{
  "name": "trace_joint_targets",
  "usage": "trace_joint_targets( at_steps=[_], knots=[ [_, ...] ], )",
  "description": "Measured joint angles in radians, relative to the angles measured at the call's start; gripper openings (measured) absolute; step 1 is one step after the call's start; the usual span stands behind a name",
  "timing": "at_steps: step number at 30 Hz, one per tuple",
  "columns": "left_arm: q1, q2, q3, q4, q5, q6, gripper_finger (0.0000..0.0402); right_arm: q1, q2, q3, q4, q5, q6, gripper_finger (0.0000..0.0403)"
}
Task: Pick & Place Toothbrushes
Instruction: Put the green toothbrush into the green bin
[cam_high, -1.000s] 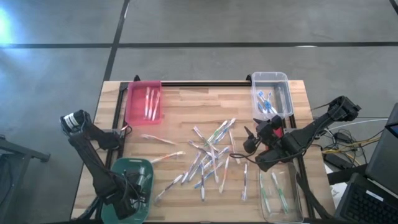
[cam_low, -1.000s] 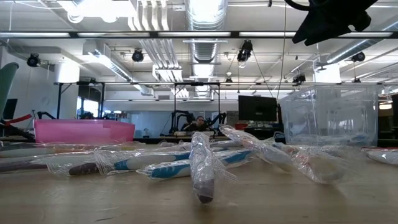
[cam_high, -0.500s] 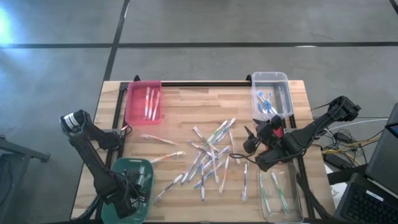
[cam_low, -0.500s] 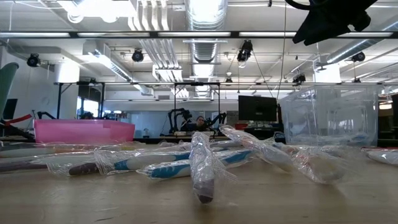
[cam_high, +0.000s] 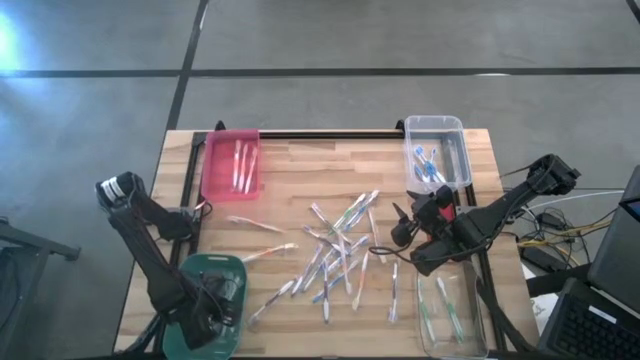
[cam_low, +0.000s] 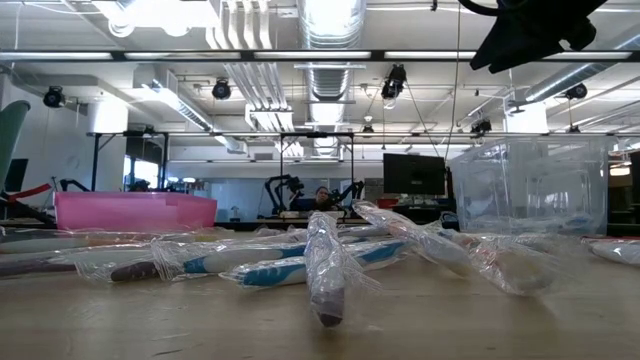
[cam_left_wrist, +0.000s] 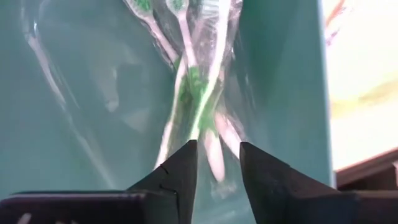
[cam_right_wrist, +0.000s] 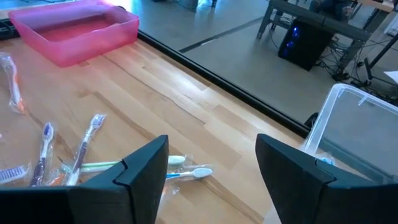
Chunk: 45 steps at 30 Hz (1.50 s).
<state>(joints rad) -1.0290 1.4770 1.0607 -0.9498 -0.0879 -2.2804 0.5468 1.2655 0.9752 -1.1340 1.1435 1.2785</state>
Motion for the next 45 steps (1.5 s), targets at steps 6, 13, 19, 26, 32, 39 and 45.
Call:
trace_joint_targets(
  at_steps=[6,13,19,26,32,39,45],
  knots=[
    [0.0,-0.1,0.0,0.0,0.002,-0.024,0.0133,0.0,0.0,0.0,0.0,0.0,0.0,0.0253],
    [0.0,-0.204,0.002,-0.001,-0.145,-0.048,0.0131,0.0,0.0,0.0,0.002,0.001,-0.015,0.0264],
    [0.0,-0.273,0.014,0.0,-0.502,0.119,0.013,0.0,0.0,0.0,0.013,0.01,-0.043,0.0267],
    [0.002,-0.308,0.014,-0.017,-1.051,0.449,0.013,0.0,0.0,0.0,0.02,0.041,-0.051,0.0246],
    [0.025,-0.306,0.014,-0.032,-1.367,0.653,0.0129,0.0,0.0,0.001,0.027,0.04,-0.067,0.0226],
    [0.123,-0.284,0.014,-0.033,-1.405,0.992,0.0128,-0.003,0.0,0.009,0.075,0.041,-0.112,0.0211],
    [0.237,-0.277,-0.032,-0.033,-1.399,1.083,0.0114,-0.027,0.0,0.084,0.076,-0.152,-0.222,0.0204]
  ],
)
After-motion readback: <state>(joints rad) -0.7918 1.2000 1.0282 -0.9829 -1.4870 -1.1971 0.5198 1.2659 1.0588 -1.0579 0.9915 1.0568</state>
